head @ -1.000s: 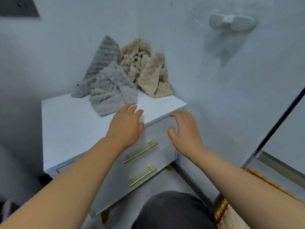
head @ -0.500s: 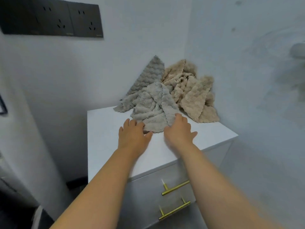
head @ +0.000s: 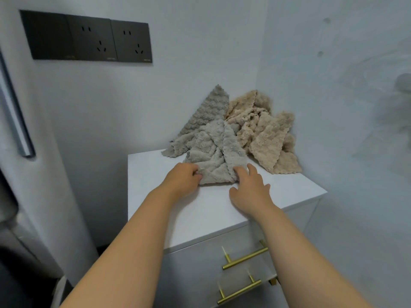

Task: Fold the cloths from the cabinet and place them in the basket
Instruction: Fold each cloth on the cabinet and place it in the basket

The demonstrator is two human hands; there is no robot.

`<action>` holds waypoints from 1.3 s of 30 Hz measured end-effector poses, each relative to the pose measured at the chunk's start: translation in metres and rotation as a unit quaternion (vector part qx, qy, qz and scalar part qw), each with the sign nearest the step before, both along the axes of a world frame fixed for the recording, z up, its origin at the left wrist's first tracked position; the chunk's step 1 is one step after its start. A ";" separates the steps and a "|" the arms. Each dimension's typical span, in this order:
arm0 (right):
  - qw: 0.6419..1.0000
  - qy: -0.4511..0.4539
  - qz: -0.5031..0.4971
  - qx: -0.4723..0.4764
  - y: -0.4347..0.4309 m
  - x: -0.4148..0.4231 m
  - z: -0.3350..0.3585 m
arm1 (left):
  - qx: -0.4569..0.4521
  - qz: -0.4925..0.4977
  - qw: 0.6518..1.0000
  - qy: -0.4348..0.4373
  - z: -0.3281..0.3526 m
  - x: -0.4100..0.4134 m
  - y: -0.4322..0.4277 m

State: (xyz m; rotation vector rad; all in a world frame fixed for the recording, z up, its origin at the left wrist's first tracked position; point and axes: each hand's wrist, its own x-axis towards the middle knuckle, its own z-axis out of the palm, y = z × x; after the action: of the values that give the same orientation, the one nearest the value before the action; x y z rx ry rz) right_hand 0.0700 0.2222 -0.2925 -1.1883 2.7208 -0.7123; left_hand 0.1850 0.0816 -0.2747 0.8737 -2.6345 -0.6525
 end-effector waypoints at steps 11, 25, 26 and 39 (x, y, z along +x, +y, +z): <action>0.990 0.090 0.099 -0.042 0.022 -0.015 0.023 | 0.002 -0.080 0.992 0.097 0.061 0.004 0.027; 0.975 -0.085 0.044 -0.201 0.034 -0.010 0.027 | 0.104 -0.050 0.950 0.289 0.070 -0.002 0.037; 0.981 -0.076 0.024 -0.177 0.034 -0.015 0.024 | 0.101 -0.041 0.951 0.291 0.069 -0.003 0.036; 0.971 -0.125 0.192 0.073 0.070 -0.025 0.062 | 0.406 -0.111 0.906 0.047 0.057 0.034 0.017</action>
State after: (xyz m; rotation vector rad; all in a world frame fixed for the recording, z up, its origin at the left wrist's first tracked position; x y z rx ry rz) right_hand 0.0455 0.2925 -0.2301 -1.4210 2.2084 -0.5533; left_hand 0.2193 0.0984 -0.2182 0.6826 -2.3583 -1.8757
